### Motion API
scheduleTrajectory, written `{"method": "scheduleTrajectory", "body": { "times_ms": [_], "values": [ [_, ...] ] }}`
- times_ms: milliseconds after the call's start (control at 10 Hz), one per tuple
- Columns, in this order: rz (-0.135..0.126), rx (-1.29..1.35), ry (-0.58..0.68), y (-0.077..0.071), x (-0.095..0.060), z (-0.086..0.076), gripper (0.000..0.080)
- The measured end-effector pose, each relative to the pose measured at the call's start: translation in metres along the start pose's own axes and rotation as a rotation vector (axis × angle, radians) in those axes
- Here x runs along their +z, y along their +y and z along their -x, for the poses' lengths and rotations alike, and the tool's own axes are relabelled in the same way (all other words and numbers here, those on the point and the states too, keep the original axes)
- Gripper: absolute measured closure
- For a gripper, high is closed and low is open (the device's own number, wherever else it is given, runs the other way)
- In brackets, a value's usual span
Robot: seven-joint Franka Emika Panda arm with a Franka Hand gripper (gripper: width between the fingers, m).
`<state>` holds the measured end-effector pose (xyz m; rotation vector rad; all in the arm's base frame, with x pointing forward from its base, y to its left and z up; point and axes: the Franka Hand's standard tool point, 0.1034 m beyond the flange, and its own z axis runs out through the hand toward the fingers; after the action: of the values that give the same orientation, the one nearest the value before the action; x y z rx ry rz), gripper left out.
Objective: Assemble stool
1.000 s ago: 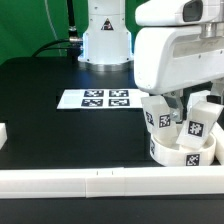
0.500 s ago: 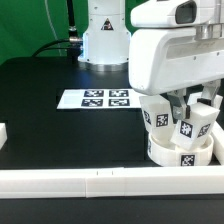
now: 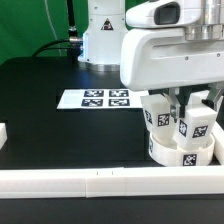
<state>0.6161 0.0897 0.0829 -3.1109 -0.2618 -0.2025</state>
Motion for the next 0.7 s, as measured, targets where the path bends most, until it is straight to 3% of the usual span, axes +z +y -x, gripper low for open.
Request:
{"method": "scheduleTrajectory", "body": {
  "times_ms": [200, 700],
  "values": [
    [0.006, 0.232, 0.036, -0.006, 0.001, -0.002, 0.0462],
    [-0.011, 0.846, 0.05, -0.033, 0.002, 0.0, 0.0462]
  ]
}}
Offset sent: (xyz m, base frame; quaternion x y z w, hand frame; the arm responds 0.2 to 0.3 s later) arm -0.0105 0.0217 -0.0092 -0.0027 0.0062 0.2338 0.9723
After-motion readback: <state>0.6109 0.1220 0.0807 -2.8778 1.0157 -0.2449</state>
